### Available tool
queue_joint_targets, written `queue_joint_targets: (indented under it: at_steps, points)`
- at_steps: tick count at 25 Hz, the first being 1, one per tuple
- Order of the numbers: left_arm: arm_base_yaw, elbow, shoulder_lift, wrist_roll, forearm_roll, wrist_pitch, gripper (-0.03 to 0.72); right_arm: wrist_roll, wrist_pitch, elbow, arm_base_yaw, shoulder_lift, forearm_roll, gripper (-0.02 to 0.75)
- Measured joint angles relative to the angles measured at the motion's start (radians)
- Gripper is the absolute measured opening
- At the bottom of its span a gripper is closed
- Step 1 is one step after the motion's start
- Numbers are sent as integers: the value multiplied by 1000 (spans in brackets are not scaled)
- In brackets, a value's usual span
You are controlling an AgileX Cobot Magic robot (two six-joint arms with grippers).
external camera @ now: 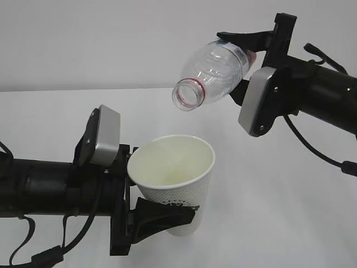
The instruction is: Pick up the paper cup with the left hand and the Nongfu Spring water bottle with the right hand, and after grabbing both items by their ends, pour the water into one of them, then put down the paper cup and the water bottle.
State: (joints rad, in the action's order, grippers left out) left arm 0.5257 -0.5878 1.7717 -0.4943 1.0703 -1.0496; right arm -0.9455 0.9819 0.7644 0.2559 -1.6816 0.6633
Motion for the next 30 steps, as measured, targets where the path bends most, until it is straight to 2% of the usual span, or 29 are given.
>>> queue_joint_targets:
  at_steps: [30]
  points:
    - [0, 0, 0, -1, 16, 20, 531, -51, 48, 0, 0, 0, 0, 470]
